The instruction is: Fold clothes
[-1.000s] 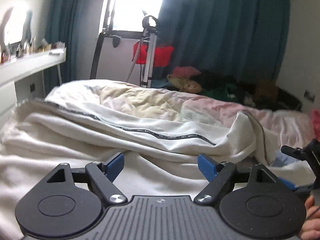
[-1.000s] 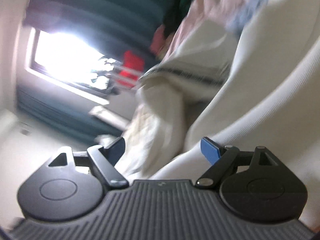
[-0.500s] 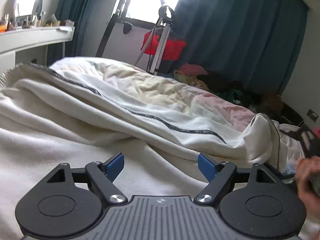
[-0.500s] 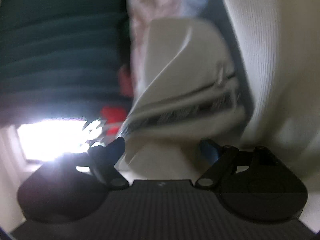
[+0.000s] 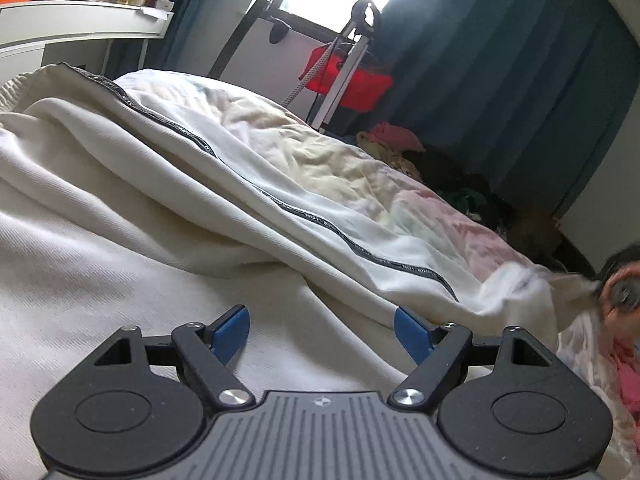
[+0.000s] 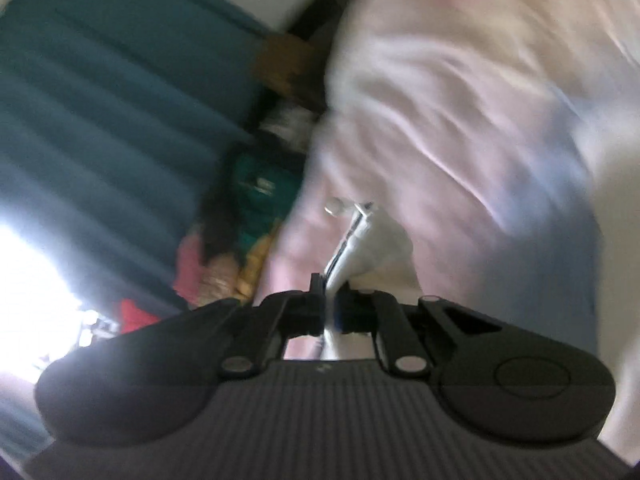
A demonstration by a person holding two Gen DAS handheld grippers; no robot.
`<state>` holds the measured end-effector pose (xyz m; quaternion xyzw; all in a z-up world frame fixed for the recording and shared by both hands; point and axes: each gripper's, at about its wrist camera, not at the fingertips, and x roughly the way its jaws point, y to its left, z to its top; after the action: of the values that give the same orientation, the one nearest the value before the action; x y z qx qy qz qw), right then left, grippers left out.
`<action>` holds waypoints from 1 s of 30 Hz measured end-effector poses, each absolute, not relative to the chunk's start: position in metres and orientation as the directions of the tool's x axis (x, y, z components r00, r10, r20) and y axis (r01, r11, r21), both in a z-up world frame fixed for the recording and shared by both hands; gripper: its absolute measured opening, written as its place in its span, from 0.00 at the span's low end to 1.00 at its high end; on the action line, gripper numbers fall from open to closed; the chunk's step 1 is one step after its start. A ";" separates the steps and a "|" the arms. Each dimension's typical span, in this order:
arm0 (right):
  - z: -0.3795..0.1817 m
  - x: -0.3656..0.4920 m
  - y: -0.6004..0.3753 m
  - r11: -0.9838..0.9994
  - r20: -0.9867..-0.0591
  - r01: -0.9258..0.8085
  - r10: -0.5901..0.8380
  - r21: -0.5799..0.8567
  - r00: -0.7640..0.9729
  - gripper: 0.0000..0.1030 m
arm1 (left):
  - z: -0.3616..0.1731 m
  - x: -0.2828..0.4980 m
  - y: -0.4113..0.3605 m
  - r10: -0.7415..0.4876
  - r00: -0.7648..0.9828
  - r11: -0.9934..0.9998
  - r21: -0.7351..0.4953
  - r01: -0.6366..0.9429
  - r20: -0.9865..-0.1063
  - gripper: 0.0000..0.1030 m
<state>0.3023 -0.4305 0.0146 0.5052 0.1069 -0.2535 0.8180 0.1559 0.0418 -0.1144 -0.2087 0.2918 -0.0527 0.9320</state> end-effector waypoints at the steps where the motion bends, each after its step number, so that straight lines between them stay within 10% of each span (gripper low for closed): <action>1: 0.037 0.307 -0.435 0.410 -0.394 0.495 -0.310 0.766 0.865 0.08 | -0.114 0.156 0.042 -0.220 0.825 0.907 -0.420 -0.024 -0.521 0.79; 7: 0.111 0.292 -0.450 0.673 -0.163 0.367 -0.348 0.642 0.923 0.08 | -0.110 0.153 0.041 -0.226 0.832 0.907 -0.421 -0.010 -0.507 0.79; 20: -0.117 0.234 -0.529 0.494 -0.536 0.647 -0.366 0.581 0.760 0.08 | -0.108 0.152 0.035 -0.161 0.839 0.940 -0.339 -0.030 -0.520 0.79; 30: 0.011 0.179 -0.488 0.705 -0.225 0.383 -0.311 0.597 0.923 0.08 | -0.101 0.155 0.045 -0.119 0.858 0.940 -0.334 -0.064 -0.500 0.79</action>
<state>0.1794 -0.4879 0.0108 0.3349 0.0538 -0.1883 0.9217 0.1552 0.0446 -0.1010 -0.1721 0.2662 -0.0143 0.9483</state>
